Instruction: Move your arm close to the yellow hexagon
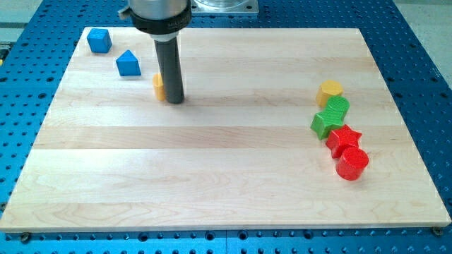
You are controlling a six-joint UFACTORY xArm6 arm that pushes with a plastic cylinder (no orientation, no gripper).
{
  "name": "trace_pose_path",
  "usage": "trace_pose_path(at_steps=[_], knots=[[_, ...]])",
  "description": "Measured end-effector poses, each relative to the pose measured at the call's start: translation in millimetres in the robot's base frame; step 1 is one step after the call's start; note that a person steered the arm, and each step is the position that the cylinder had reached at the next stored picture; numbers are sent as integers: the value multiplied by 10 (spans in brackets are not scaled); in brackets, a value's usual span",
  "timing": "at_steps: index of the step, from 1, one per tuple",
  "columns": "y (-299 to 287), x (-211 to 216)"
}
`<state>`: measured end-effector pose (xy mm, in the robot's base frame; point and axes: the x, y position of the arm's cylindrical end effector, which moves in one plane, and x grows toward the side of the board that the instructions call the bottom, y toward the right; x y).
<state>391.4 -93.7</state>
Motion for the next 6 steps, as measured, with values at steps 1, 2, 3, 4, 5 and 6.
trace_pose_path(at_steps=[1,2,3,4,5,6], knots=[[351,-116],[228,-302],[-56,-254],[320,-210],[1294,-311],[2463,-317]])
